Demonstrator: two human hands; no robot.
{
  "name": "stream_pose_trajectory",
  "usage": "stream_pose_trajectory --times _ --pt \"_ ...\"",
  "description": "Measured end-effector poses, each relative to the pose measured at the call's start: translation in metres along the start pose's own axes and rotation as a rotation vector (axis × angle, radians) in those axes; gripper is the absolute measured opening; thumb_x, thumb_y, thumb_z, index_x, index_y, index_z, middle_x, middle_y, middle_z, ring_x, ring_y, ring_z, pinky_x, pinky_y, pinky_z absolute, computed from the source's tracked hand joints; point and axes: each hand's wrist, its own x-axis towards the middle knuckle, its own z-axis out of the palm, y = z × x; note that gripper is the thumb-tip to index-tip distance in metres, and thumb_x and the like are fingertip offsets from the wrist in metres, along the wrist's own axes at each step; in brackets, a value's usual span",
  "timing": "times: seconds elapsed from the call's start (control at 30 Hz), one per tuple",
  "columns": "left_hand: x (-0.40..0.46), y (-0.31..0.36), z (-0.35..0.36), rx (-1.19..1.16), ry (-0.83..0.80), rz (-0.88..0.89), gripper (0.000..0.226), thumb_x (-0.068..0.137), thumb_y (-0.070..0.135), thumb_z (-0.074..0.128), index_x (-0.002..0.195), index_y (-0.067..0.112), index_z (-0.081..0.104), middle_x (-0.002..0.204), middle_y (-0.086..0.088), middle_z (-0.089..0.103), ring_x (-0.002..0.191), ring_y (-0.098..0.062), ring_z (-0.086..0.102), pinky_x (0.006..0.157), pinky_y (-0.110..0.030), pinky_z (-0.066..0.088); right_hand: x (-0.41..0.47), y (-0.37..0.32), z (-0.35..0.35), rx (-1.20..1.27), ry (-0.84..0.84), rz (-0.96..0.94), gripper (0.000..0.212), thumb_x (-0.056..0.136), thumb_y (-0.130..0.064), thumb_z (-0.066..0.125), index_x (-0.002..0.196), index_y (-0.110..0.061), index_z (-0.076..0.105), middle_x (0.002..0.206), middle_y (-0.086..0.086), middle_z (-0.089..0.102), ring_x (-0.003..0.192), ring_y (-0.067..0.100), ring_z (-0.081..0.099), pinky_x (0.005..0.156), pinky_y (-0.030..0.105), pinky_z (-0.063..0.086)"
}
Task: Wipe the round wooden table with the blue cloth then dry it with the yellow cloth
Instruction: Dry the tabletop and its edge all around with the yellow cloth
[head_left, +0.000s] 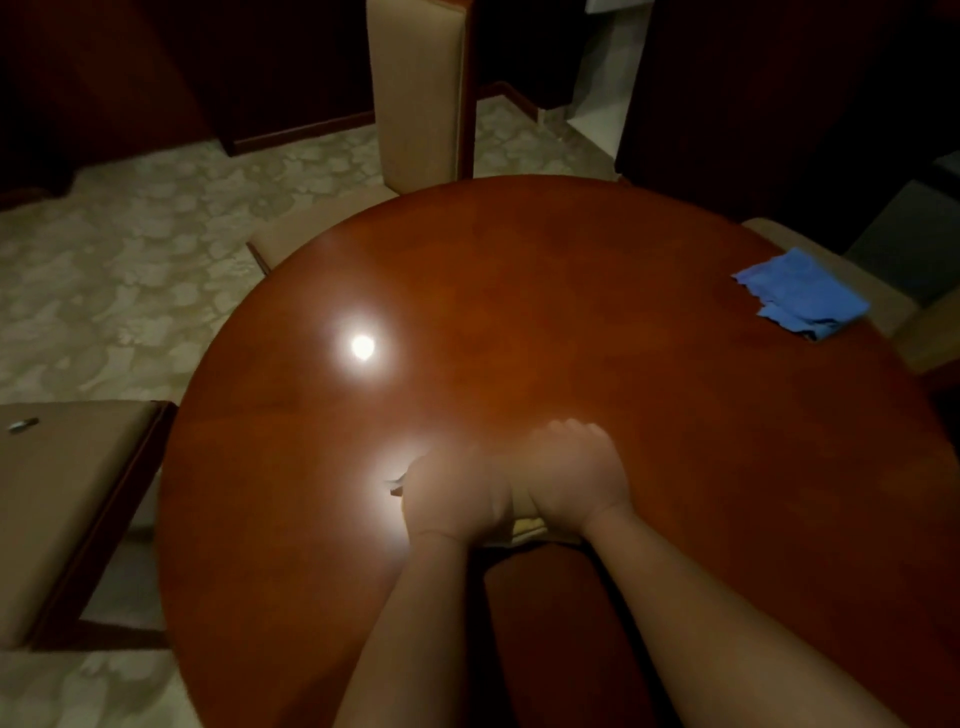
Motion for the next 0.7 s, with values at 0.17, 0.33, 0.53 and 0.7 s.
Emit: stream_pose_trajectory --times 0.17,0.33,0.53,0.7 --pt "0.061 -0.010 0.024 -0.031 0.054 0.037 0.026 0.070 0.029 0.041 0.055 0.010 0.051 0.052 -0.009 0.050 0.043 -0.029 0.046 0.042 -0.028 0.028 0.051 0.029 0.017 -0.002 0.015 0.038 0.034 0.084 -0.035 0.037 0.070 -0.012 0.057 0.067 0.007 0.052 0.060 0.029 0.050 0.056 0.036 0.041" --pt "0.134 -0.022 0.048 -0.054 0.117 0.055 0.024 0.070 0.027 0.041 0.054 0.010 0.049 0.051 -0.009 0.050 0.042 -0.028 0.046 0.044 -0.026 0.026 0.117 0.058 0.037 -0.013 0.063 0.052 0.033 0.084 -0.034 0.037 0.070 -0.011 0.057 0.066 0.007 0.053 0.059 0.028 0.050 0.057 0.033 0.040" --pt "0.218 -0.038 0.079 -0.095 0.178 0.118 0.025 0.072 0.025 0.042 0.054 0.010 0.049 0.050 -0.009 0.050 0.042 -0.028 0.046 0.042 -0.027 0.026 0.189 0.094 0.061 -0.033 0.096 0.088 0.033 0.085 -0.033 0.037 0.071 -0.011 0.057 0.066 0.007 0.053 0.060 0.029 0.051 0.058 0.036 0.040" --pt "0.293 -0.048 0.106 -0.088 0.238 0.198 0.025 0.072 0.025 0.041 0.053 0.011 0.047 0.049 -0.008 0.049 0.040 -0.028 0.045 0.045 -0.025 0.021 0.246 0.126 0.080 -0.088 0.130 0.149 0.033 0.086 -0.032 0.037 0.069 -0.011 0.055 0.064 0.007 0.052 0.060 0.030 0.051 0.057 0.035 0.037"
